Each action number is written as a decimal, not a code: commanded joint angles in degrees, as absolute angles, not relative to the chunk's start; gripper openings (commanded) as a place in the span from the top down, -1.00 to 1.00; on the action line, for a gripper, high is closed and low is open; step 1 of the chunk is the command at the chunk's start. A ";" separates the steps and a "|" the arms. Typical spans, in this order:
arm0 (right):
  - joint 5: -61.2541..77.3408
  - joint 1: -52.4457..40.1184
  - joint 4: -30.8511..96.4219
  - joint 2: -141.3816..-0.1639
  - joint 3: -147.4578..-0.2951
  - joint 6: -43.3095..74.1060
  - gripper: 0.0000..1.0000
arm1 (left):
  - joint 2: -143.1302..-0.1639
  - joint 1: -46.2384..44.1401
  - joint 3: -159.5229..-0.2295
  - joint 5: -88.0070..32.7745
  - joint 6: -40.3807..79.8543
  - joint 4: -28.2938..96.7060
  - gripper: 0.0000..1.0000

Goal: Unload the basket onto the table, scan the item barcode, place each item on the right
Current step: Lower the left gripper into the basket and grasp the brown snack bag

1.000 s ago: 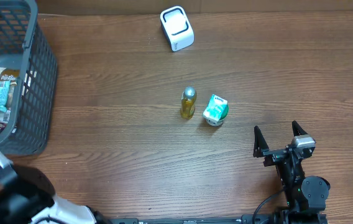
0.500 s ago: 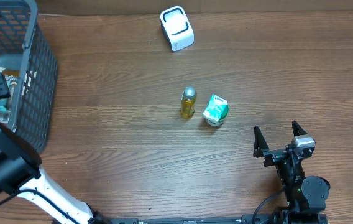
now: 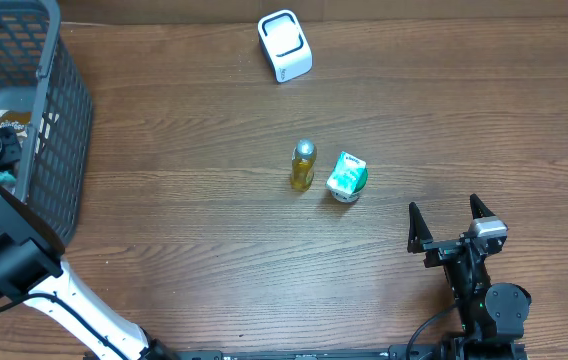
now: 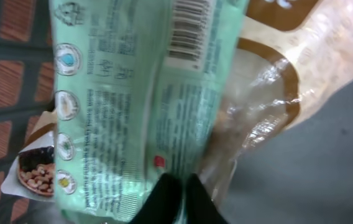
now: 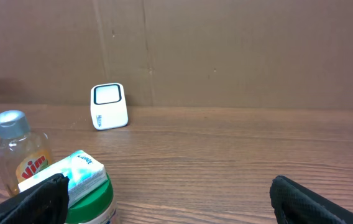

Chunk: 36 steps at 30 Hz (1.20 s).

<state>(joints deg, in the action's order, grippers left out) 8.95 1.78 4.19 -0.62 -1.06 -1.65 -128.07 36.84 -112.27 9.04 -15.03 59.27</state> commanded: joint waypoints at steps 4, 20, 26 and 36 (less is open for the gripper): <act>8.64 1.96 3.99 -0.16 -0.45 -1.37 -1.00 | -126.45 37.10 -112.66 11.57 -13.10 61.45 0.92; 8.64 1.96 3.99 -0.16 -0.45 -1.37 -1.00 | -122.06 37.10 -112.64 11.97 -12.38 66.39 -0.99; 8.64 1.96 3.99 -0.16 -0.45 -1.37 -1.00 | -122.48 37.36 -112.64 12.01 -12.45 63.81 -0.99; 8.64 1.96 3.99 -0.16 -0.45 -1.37 -1.00 | -125.91 37.58 -112.62 12.01 -14.22 59.40 -0.99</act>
